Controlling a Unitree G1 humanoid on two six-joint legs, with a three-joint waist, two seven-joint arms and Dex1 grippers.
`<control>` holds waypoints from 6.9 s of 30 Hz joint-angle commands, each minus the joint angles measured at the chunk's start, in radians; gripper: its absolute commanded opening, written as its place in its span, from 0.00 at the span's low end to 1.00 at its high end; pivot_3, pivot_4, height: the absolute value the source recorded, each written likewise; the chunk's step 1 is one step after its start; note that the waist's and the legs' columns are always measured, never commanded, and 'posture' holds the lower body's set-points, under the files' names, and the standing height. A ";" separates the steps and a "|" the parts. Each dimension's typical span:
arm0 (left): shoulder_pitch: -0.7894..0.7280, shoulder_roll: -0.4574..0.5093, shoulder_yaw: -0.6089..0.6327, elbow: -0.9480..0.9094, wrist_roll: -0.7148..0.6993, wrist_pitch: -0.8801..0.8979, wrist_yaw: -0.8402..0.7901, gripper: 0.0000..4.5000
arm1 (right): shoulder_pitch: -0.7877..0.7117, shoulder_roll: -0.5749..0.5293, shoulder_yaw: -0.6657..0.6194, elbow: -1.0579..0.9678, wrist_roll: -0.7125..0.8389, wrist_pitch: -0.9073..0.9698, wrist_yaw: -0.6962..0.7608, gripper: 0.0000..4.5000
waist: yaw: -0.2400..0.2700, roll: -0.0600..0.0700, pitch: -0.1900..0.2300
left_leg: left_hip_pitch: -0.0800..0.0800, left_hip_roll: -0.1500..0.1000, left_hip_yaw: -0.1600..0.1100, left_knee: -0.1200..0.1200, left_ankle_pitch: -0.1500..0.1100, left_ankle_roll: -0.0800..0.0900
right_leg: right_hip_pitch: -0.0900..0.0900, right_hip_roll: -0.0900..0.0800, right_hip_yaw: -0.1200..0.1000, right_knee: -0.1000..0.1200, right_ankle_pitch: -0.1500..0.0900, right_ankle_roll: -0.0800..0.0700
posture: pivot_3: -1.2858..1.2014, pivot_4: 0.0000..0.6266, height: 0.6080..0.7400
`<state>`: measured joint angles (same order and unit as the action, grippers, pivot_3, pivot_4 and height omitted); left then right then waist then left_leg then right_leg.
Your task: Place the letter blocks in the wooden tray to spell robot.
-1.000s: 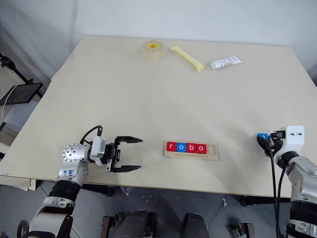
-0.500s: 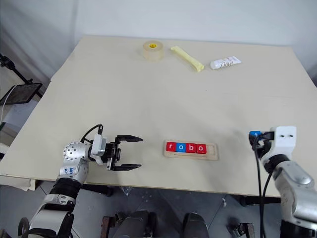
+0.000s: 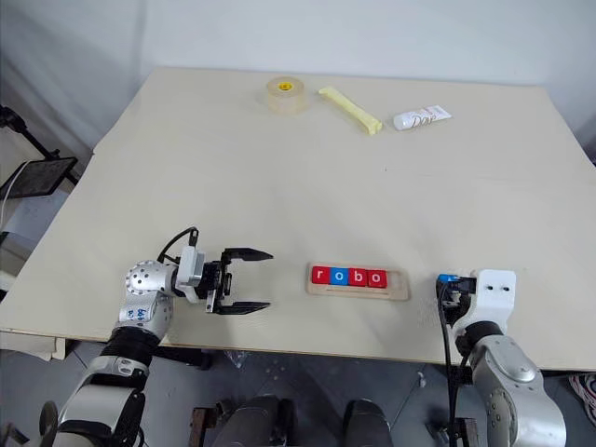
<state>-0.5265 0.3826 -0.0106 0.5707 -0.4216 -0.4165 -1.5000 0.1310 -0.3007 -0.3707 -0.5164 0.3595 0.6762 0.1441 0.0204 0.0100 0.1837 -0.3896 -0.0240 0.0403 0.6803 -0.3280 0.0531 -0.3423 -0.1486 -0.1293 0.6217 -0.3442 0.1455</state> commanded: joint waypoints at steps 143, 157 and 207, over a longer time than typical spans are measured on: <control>0.162 0.009 -0.007 -0.219 -0.010 0.025 0.116 1.00 | -0.619 -0.744 0.536 0.544 -0.241 -0.279 1.222 0.01 | 0.001 -0.001 0.001 | -0.002 0.001 0.000 0.003 0.000 0.000 | 0.002 -0.001 -0.003 -0.005 0.000 0.000 | 0.52 0.24 1.00; 0.177 0.015 -0.005 -0.242 -0.007 0.036 0.129 1.00 | -0.678 -0.674 0.565 0.602 -0.265 -0.297 1.210 0.01 | 0.002 -0.001 0.001 | -0.002 0.001 -0.001 0.003 0.000 0.001 | 0.002 -0.001 -0.003 -0.005 0.000 0.000 | 0.52 0.24 1.00; 0.223 0.044 0.007 -0.308 -0.018 0.066 0.139 1.00 | -0.913 -0.486 0.570 1.054 -0.350 -0.539 1.123 0.01 | -0.013 -0.002 0.000 | -0.002 0.001 -0.001 0.002 0.000 0.000 | 0.001 0.000 -0.003 -0.004 0.000 0.000 | 0.52 0.24 1.00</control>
<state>-0.3094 0.4158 -0.0162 0.2954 -0.4252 -0.3512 -1.3668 -0.7683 -0.7797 0.2125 0.5416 0.0104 0.1504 1.2553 0.0074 0.0075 0.1836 -0.3913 -0.0229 0.0395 0.6823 -0.3285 0.0533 -0.3410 -0.1490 -0.1324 0.6182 -0.3440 0.1458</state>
